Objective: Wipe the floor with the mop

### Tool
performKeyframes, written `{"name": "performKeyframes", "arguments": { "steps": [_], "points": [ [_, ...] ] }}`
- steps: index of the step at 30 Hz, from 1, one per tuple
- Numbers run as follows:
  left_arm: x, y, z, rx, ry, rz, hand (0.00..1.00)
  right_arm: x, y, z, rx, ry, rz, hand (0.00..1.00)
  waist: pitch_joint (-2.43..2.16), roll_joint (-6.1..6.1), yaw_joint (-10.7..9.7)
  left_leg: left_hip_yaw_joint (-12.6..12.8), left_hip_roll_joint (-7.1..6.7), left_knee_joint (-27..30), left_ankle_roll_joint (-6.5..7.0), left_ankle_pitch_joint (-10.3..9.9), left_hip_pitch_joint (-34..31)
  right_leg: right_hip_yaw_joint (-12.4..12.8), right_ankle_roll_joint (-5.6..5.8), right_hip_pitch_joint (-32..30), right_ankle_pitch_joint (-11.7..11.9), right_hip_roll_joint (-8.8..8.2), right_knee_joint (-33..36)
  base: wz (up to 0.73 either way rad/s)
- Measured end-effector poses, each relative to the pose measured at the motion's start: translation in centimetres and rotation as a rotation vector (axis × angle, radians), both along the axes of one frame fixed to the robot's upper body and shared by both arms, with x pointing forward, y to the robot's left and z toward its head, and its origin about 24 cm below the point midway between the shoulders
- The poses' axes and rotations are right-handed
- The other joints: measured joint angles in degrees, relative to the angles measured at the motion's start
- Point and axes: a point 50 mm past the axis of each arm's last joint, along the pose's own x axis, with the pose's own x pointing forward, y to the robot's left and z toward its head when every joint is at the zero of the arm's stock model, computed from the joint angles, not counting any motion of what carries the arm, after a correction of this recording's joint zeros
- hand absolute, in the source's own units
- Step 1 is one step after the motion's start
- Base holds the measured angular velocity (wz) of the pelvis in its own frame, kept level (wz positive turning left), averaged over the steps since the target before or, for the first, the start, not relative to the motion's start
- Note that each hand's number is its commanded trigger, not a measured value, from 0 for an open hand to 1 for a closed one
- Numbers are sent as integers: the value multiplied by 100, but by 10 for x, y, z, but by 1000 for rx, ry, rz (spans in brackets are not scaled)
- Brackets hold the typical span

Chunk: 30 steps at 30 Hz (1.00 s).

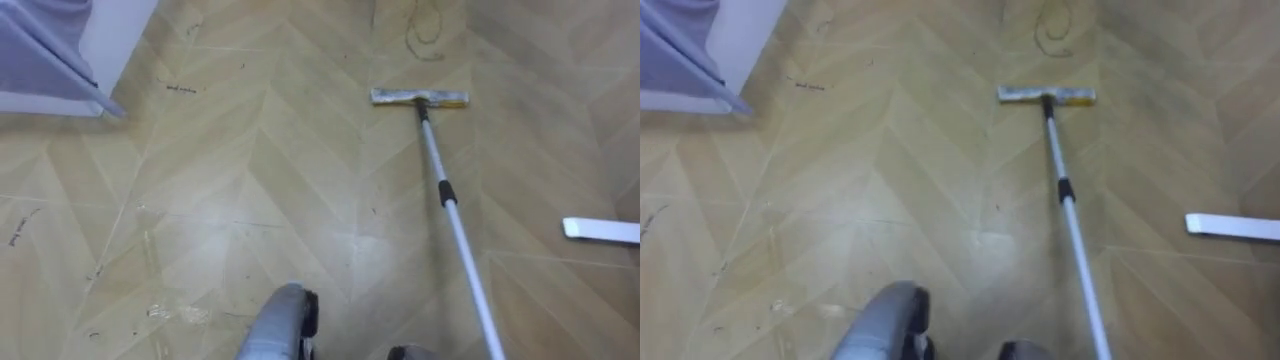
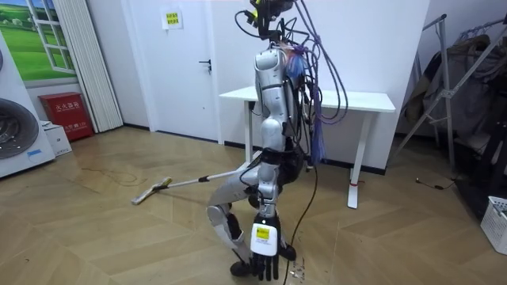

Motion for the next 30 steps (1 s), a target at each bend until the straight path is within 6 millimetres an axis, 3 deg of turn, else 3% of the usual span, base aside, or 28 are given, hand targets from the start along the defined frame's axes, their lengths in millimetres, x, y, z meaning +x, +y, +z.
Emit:
{"name": "performKeyframes", "arguments": {
  "steps": [1, 2, 3, 4, 5, 6, 7, 8, 9, 10, 11, 12, 13, 15, 17, 19, 21, 22, 24, 25, 26, 27, 28, 29, 30],
  "points": [
    [1, 3, 1, 1, -10, -5, 0, 15, -1, 5, 16, -43, -3, 100, 26, -15, 40, 97, 1, -222, 76, -185, -23, 3, 45, 4, -25, 12, 1, 0],
    [2, 4, 1, -3, -14, -12, 0, 21, -2, 8, 24, -60, -7, 100, 27, -43, 54, 121, -16, -468, 69, -290, 28, 10, 78, 5, -41, 9, -4, 13],
    [4, 6, 2, -10, -23, -22, 0, 28, -2, 10, 37, -79, -17, 100, 56, -87, 77, 123, -64, -1347, 65, -508, 256, 58, 169, 4, -84, 9, -21, 13],
    [5, 6, 2, -18, -26, -26, 0, 31, -3, 12, 45, -94, -33, 100, 64, -99, 87, 157, -68, -2019, 112, -937, 491, 74, 250, -2, -124, -20, -50, 15],
    [6, 6, 2, -23, -29, -28, 0, 31, -3, 12, 49, -96, -39, 100, 61, -97, 85, 209, -70, -2194, 140, -1199, 586, 72, 298, -3, -140, -39, -103, 20],
    [13, 4, 2, -35, -43, -33, 0, 27, -5, 11, 53, -93, -56, 100, 25, -36, 85, 314, -101, -2557, 281, -1590, 733, 53, 394, 6, -113, -97, -262, 26],
    [21, 4, 3, -42, -62, -38, 0, 21, -7, 10, 55, -82, -71, 100, 31, -51, 80, 427, -158, -2784, 588, -1765, 796, 29, 548, 37, -46, -193, -429, 24],
    [24, 4, 3, -42, -69, -40, 0, 13, -9, 8, 53, -63, -78, 100, 27, -43, 77, 484, -164, -2841, 662, -1808, 840, 8, 570, 58, -5, -244, -503, 21],
    [28, 4, 3, -43, -74, -41, 0, 3, -14, 6, 42, -35, -90, 100, 24, -20, 35, 510, -286, -2881, 835, -1910, 908, 74, 610, 72, 83, -328, -396, 37],
    [35, 3, 4, -36, -88, -54, 0, -13, -23, 6, 23, 6, -107, 100, 15, 31, -94, 529, -475, -2875, 975, -2022, 1009, 240, 654, -111, 424, -414, 86, 47],
    [38, 3, 5, -34, -97, -60, 0, -22, -28, 5, 10, 29, -115, 100, 11, 78, -125, 536, -532, -2864, 1055, -2082, 1067, 384, 719, -212, 683, -400, 337, 46],
    [45, 2, 6, -33, -133, -71, 0, -40, -38, 6, -31, 74, -120, 100, 13, 211, -150, 509, -588, -2833, 1156, -2226, 1181, 647, 780, -405, 1206, -290, 740, 13],
    [51, 2, 8, -21, -161, -77, 0, -53, -41, 5, -60, 105, -126, 100, -15, 306, -167, 467, -648, -2862, 1184, -2334, 1252, 805, 838, -630, 1444, -159, 991, 0],
    [59, 3, 11, 3, -199, -81, 0, -70, -40, 1, -86, 135, -134, 100, -43, 414, -272, 457, -663, -2953, 1256, -2422, 1331, 911, 855, -1137, 1439, 9, 1070, 1],
    [60, 3, 11, 14, -210, -86, 0, -84, -30, -5, -80, 167, -141, 100, -62, 468, -344, 434, -689, -3066, 1281, -2508, 1490, 876, 844, -1536, 1432, 115, 619, 4],
    [57, 0, 10, 9, -200, -89, 0, -94, -18, -10, -59, 187, -159, 100, -72, 496, -522, 318, -752, -3273, 1267, -2595, 1752, 715, 817, -1754, 1476, 99, -670, 11],
    [52, -1, 9, 12, -188, -98, 0, -100, -13, -13, -45, 198, -169, 100, -70, 476, -526, 251, -749, -3379, 1205, -2719, 1976, 677, 703, -1846, 1712, 204, -1465, 7],
    [46, -1, 8, 12, -171, -91, 0, -104, -12, -13, -42, 213, -180, 100, -70, 461, -522, 206, -749, -3415, 1167, -2845, 2175, 575, 564, -1816, 1937, 203, -1737, 5],
    [35, 0, 7, 22, -139, -79, 0, -102, -12, -12, -47, 227, -192, 100, -72, 424, -491, 138, -747, -3412, 1077, -3049, 2518, 499, 469, -1519, 2025, 198, -1680, 7],
    [30, 1, 7, 35, -121, -70, 0, -96, -13, -12, -50, 220, -192, 100, -62, 385, -487, 169, -688, -3172, 924, -3087, 2597, 413, 447, -1365, 1909, 191, -1587, 9],
    [29, 3, 7, 41, -116, -71, 0, -89, -14, -11, -51, 207, -189, 100, -68, 395, -468, 269, -590, -2852, 730, -2984, 2505, 402, 438, -1311, 1822, 207, -1516, 0],
    [28, 7, 8, 55, -112, -77, 0, -72, -13, -9, -46, 182, -180, 100, -32, 265, -365, 474, -348, -1932, 213, -2478, 2190, 471, 331, -1239, 1708, 345, -1314, -27],
    [26, 8, 8, 63, -106, -75, 0, -54, -16, -5, -45, 150, -174, 100, -24, 98, -198, 628, -153, -1063, 62, -1585, 1784, 585, 252, -1174, 1614, 426, -1135, -39],
    [24, 7, 8, 62, -103, -68, 0, -43, -17, -3, -42, 124, -172, 100, -17, 16, -130, 663, -101, -723, 79, -1028, 1577, 617, 189, -1134, 1551, 435, -1054, -47],
    [20, 5, 7, 56, -98, -74, 0, -18, -20, 4, -33, 60, -159, 100, 11, -114, -10, 678, -59, -203, 77, -142, 1190, 671, 116, -1060, 1401, 467, -941, -34]
  ]
}}
